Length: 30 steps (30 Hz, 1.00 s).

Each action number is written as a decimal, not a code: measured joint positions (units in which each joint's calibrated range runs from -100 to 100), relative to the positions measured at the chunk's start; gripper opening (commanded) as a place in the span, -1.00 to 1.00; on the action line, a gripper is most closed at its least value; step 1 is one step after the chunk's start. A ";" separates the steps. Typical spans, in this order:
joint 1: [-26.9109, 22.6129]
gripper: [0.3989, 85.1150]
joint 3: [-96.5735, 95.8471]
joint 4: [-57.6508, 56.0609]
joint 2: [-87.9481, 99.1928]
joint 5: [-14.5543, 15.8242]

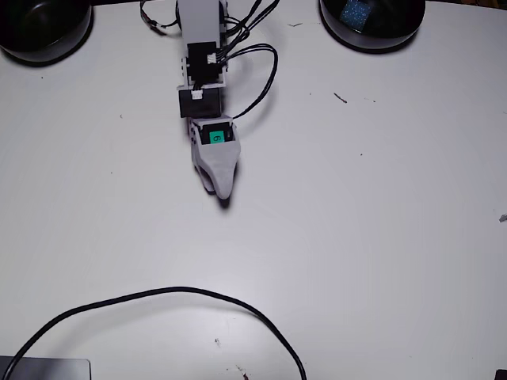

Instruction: Grab the Blue cube

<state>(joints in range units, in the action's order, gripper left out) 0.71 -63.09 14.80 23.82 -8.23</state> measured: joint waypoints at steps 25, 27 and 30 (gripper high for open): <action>1.32 0.03 -4.60 2.32 -1.37 4.25; 1.27 0.14 -4.79 2.32 -1.37 4.25; 1.42 0.14 -5.80 2.32 -1.37 4.25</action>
<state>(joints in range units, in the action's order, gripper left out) 2.12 -68.89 17.12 22.44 -3.98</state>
